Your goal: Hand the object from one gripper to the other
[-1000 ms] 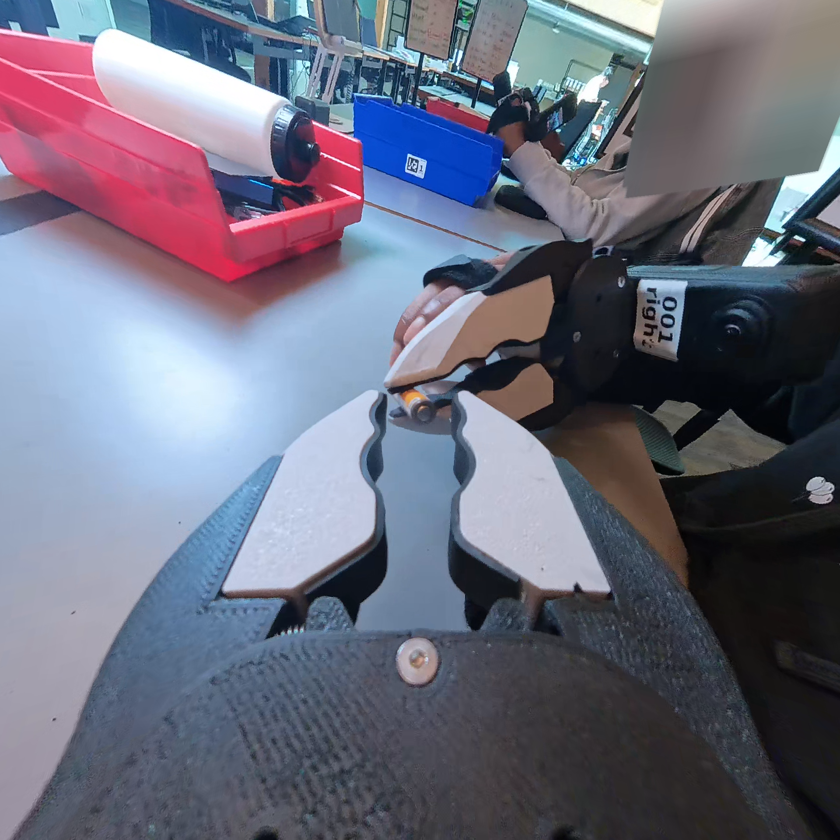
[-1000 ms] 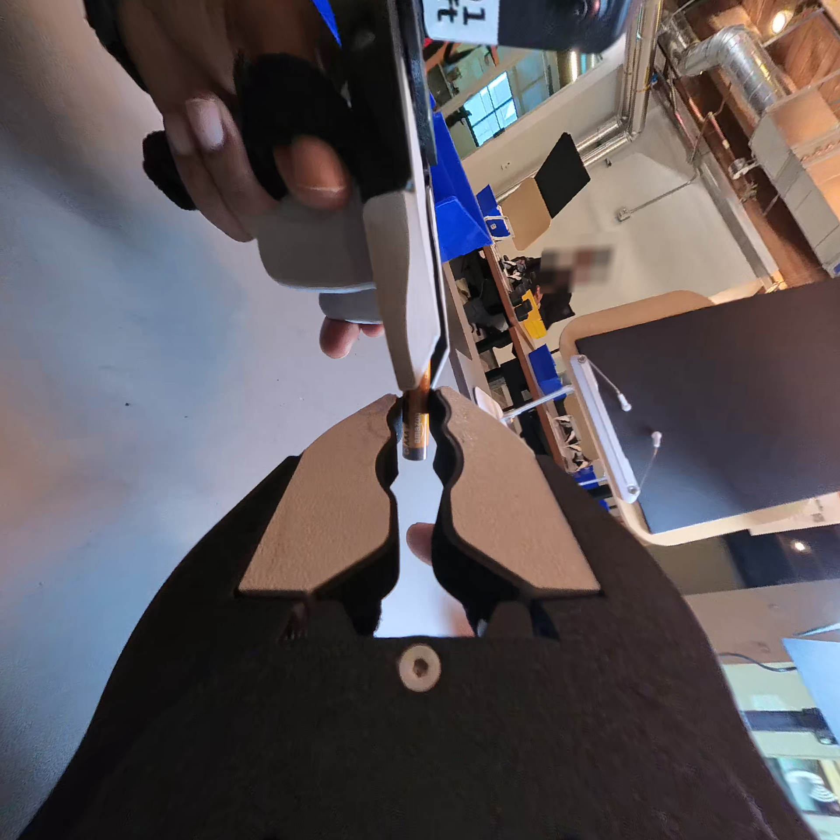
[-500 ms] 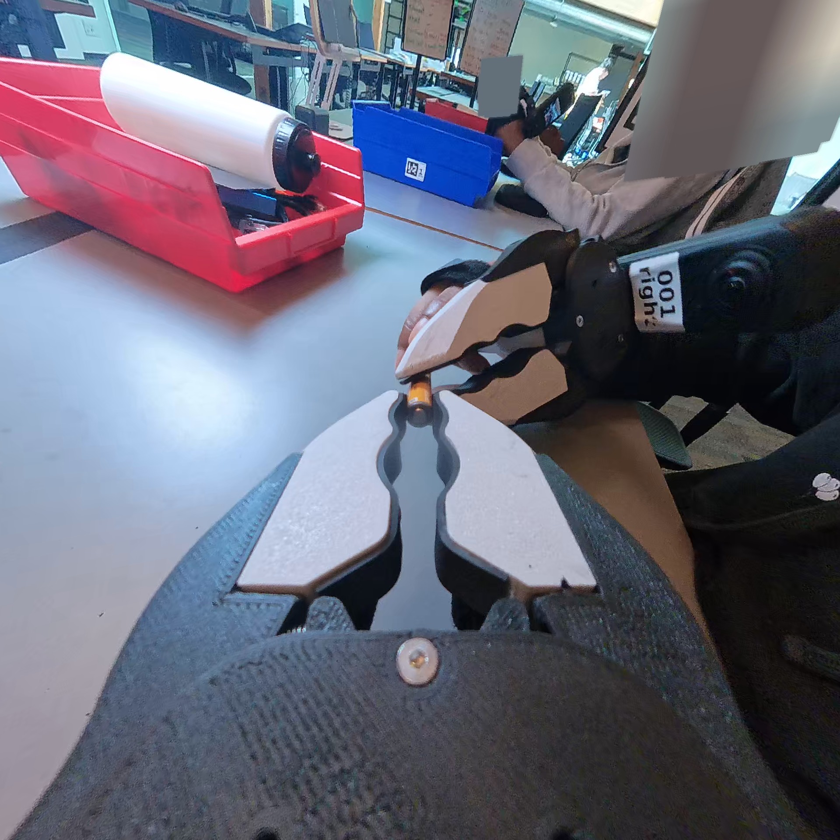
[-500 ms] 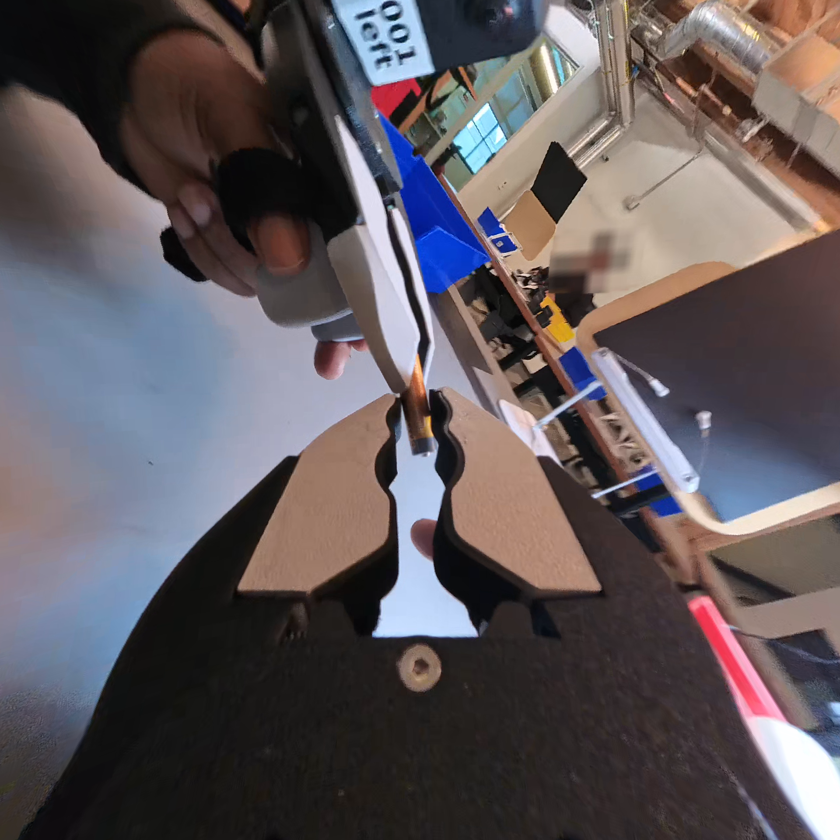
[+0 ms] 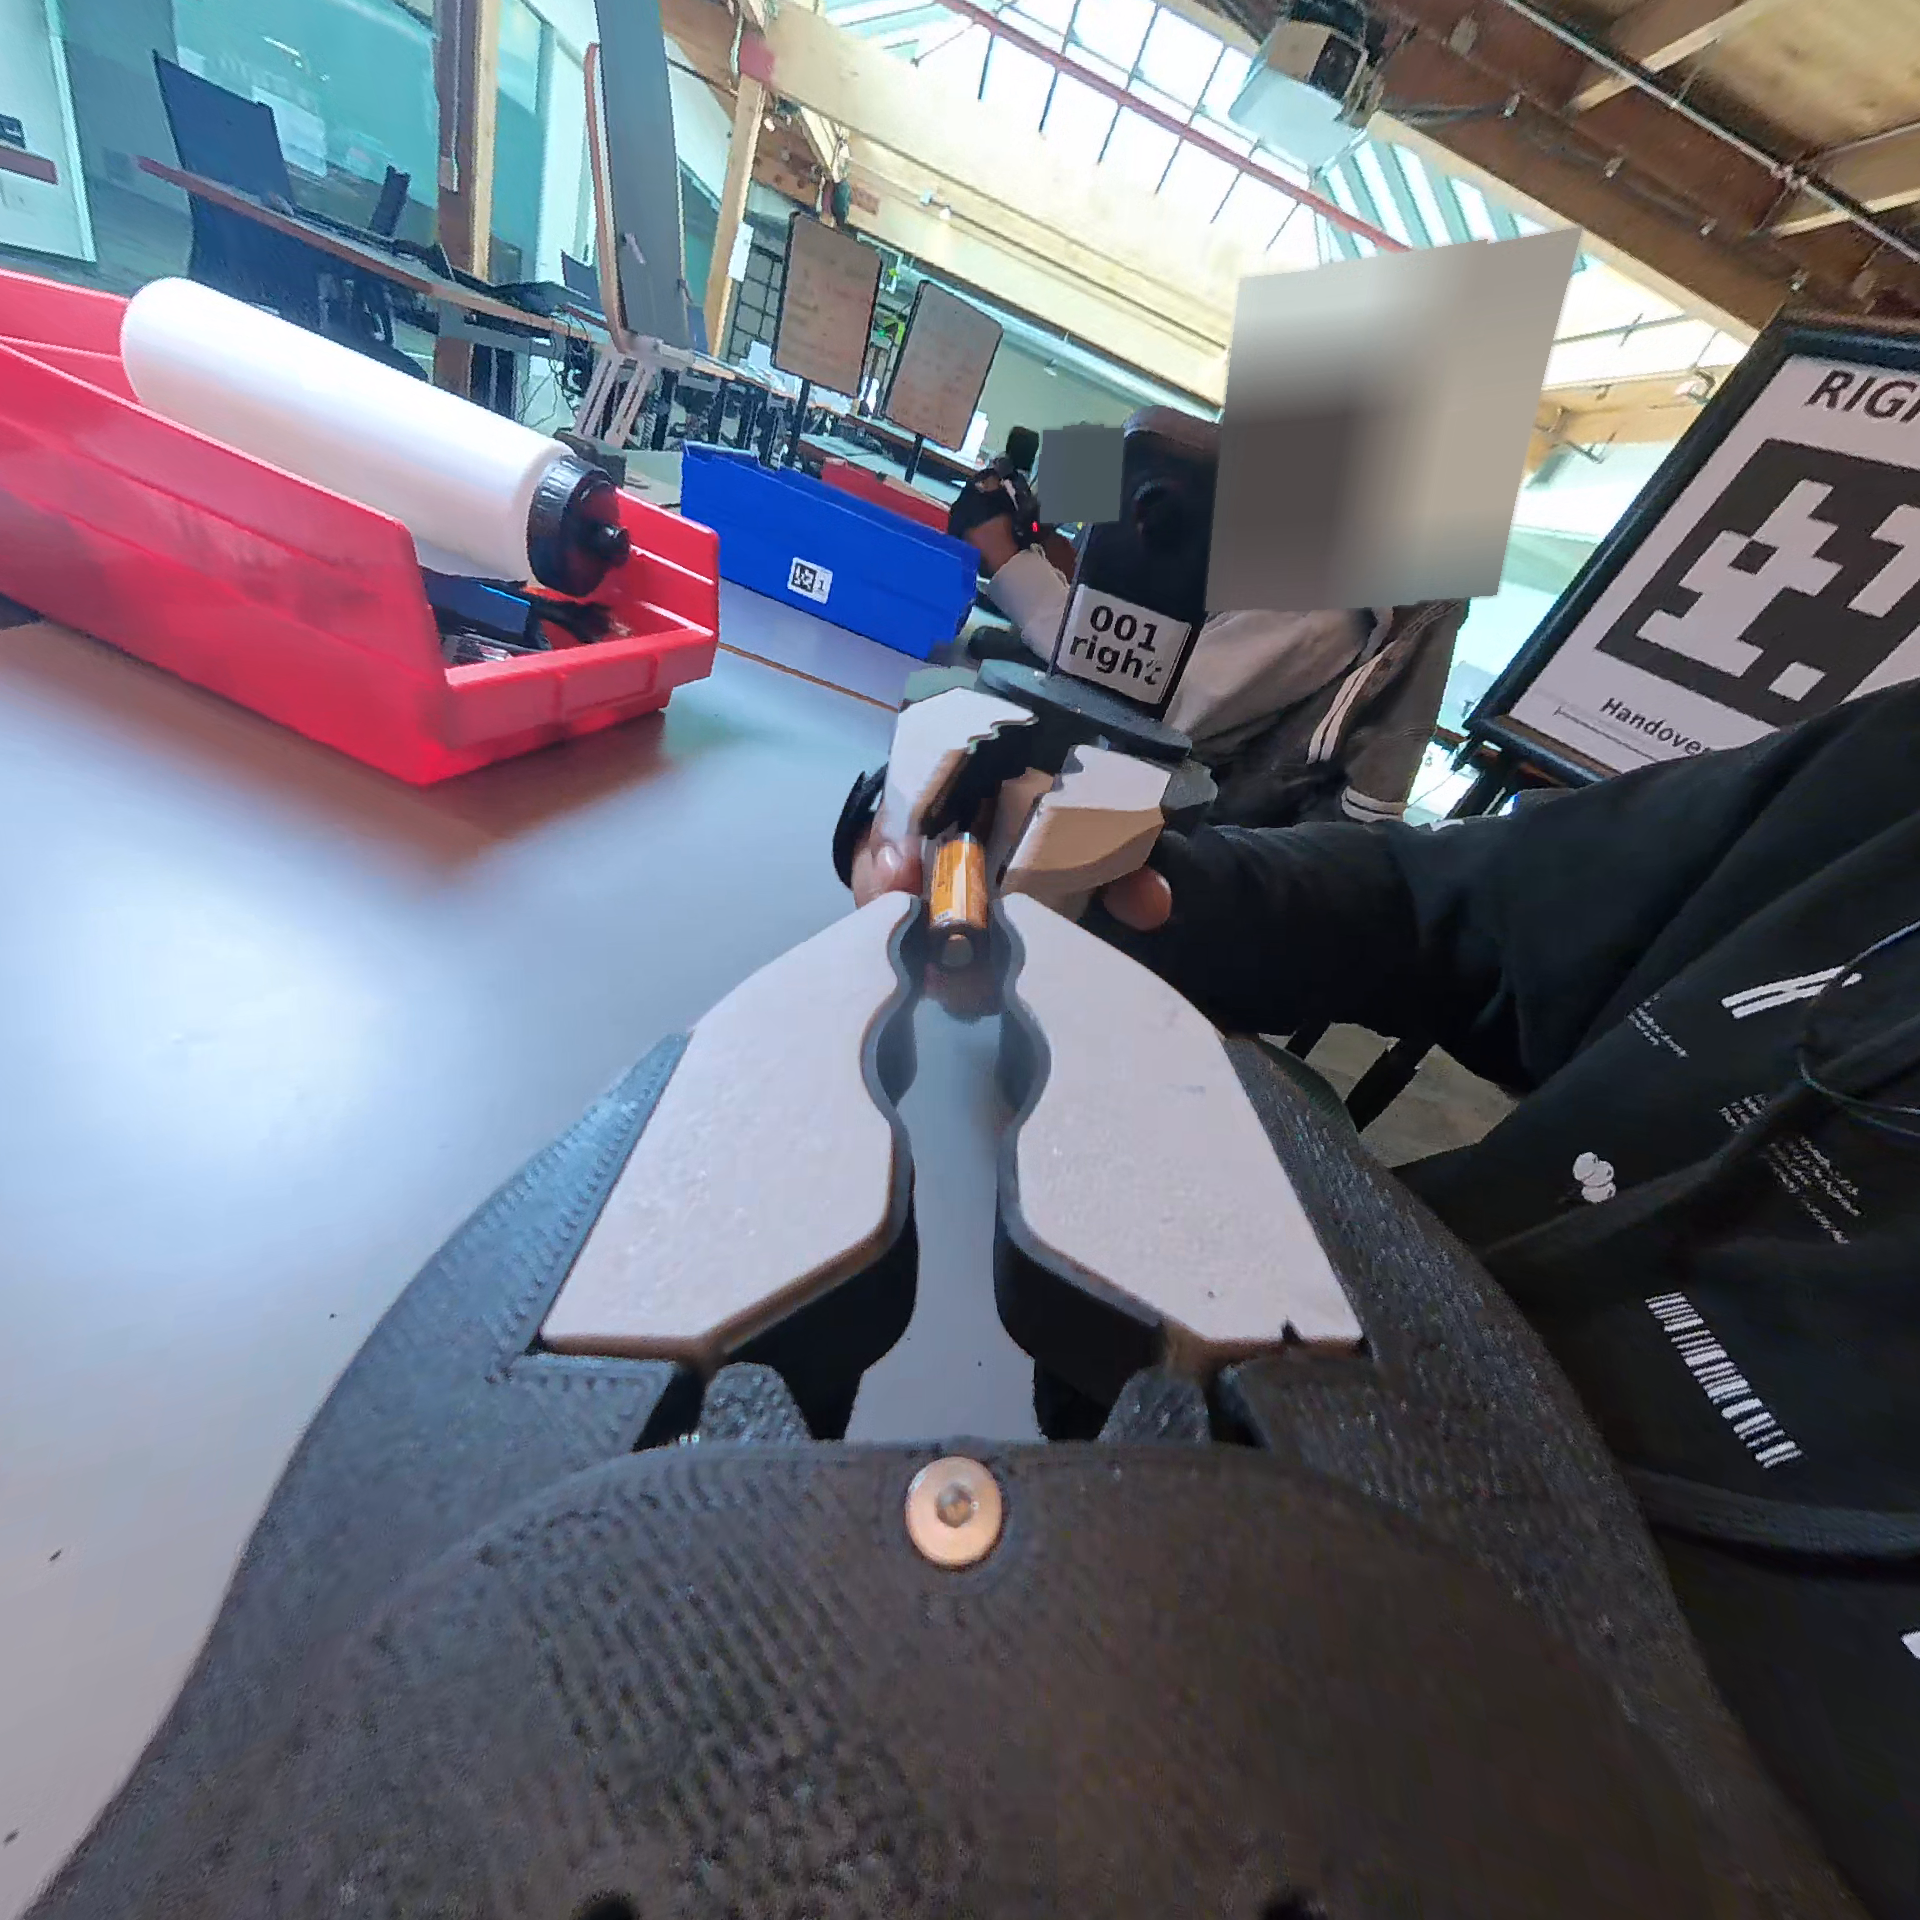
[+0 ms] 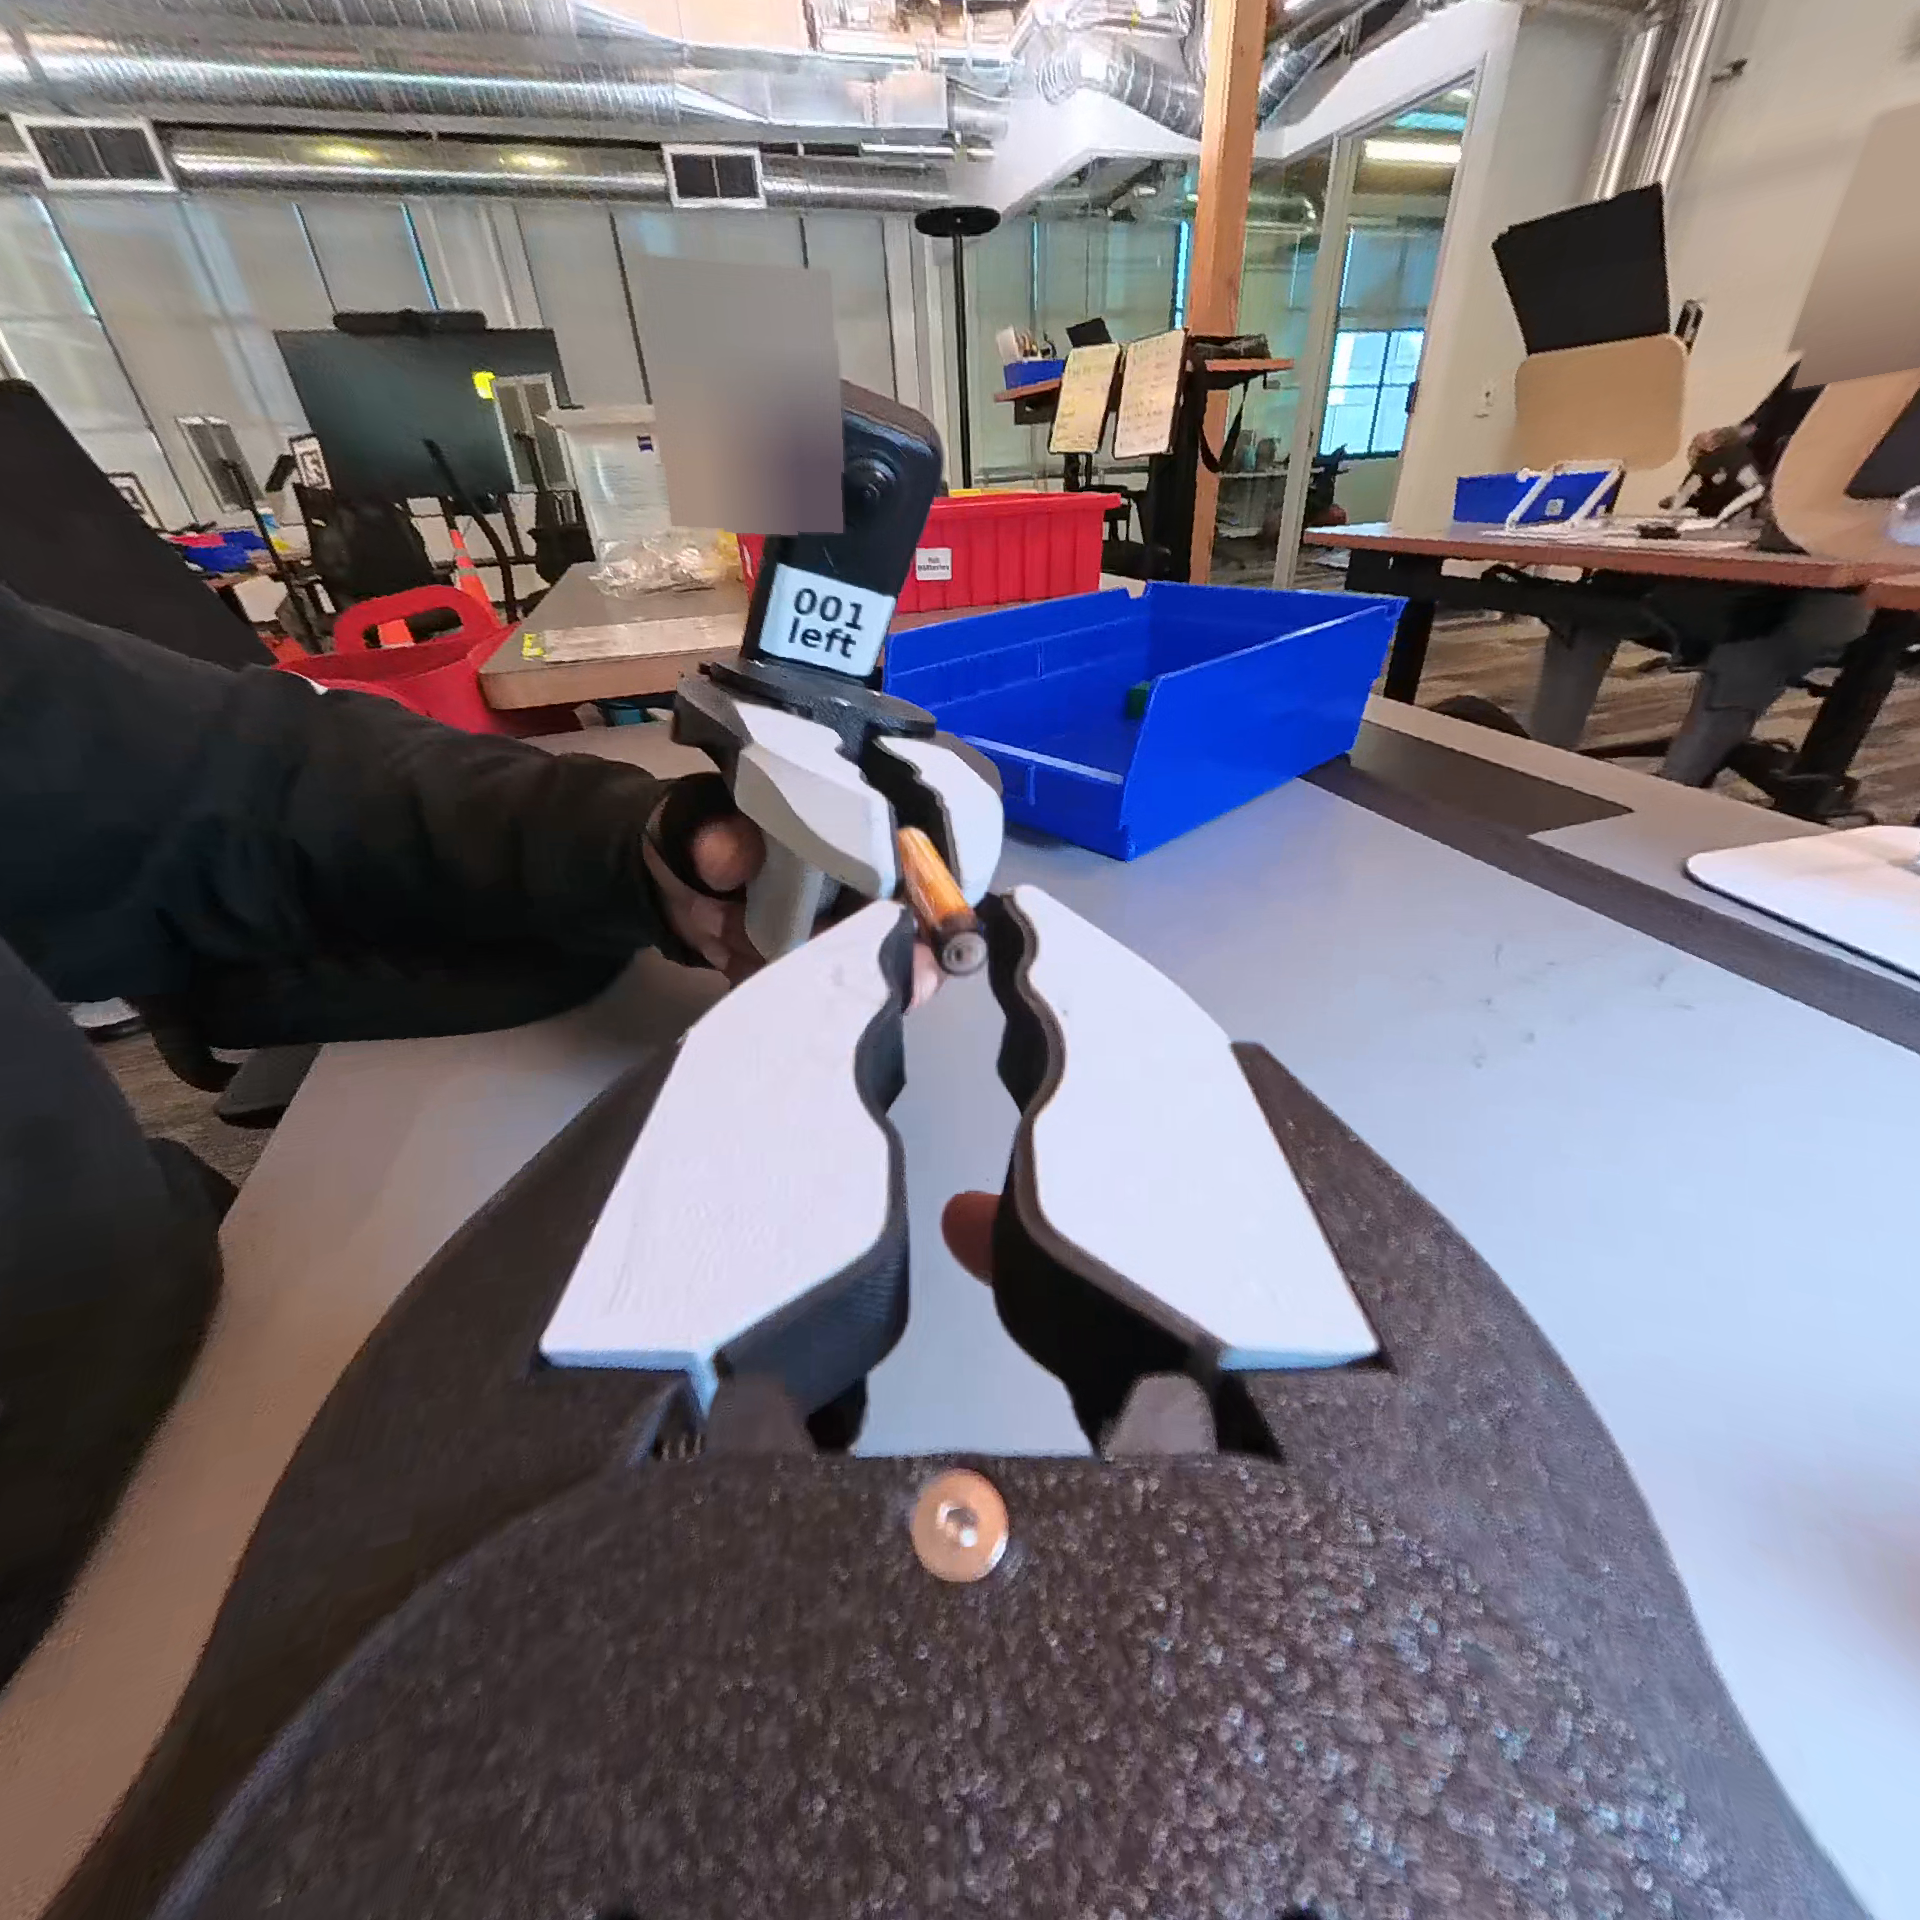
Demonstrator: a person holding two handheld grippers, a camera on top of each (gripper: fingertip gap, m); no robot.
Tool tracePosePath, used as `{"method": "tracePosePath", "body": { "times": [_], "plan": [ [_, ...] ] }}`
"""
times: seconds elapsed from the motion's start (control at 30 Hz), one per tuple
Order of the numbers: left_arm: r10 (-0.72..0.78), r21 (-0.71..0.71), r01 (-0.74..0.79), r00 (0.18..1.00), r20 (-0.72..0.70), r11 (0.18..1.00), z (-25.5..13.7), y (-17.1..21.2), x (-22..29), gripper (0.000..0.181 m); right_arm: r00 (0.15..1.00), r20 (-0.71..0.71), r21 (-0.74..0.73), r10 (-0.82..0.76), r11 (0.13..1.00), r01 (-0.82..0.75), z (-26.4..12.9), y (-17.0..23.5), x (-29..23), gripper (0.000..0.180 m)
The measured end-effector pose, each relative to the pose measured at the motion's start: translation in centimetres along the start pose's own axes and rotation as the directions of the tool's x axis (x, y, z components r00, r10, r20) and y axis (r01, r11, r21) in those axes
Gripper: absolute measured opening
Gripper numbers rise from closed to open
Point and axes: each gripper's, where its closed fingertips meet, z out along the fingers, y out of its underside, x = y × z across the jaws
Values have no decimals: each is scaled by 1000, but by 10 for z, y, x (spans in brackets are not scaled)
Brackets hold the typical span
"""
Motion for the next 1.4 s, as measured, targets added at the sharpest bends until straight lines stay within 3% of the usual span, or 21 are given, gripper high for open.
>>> {"method": "tracePosePath", "body": {
  "times": [0.13,0.33,0.5,0.67,0.77,0.83,0.93,1.4],
  "plan": [
    [-6,1,6,1000,-28,1000,1,1,4,10,999,0,-25,-33,999,33,2,3,-4,19],
    [-53,14,54,997,-59,998,1,0,5,11,999,35,-30,5,1000,-4,1,2,-6,11],
    [-163,74,165,986,-32,984,-3,-5,-7,16,982,-86,-4,-167,986,167,-2,-7,1,10],
    [-333,125,343,938,-97,931,-2,-11,-7,25,890,-248,-12,-382,920,392,-9,-21,7,10],
    [-422,155,446,891,-166,882,4,-16,0,26,735,-290,-132,-613,786,604,-6,-15,4,11],
    [-432,163,451,891,-144,877,7,-13,-1,25,677,-277,-149,-682,727,670,-1,-11,-5,11],
    [-424,170,445,894,-147,879,6,-13,0,14,698,-285,-127,-657,747,652,0,-14,-9,11],
    [-461,177,495,864,-201,851,7,-16,5,15,627,-240,-126,-741,664,737,6,-8,-25,10]
  ]
}}
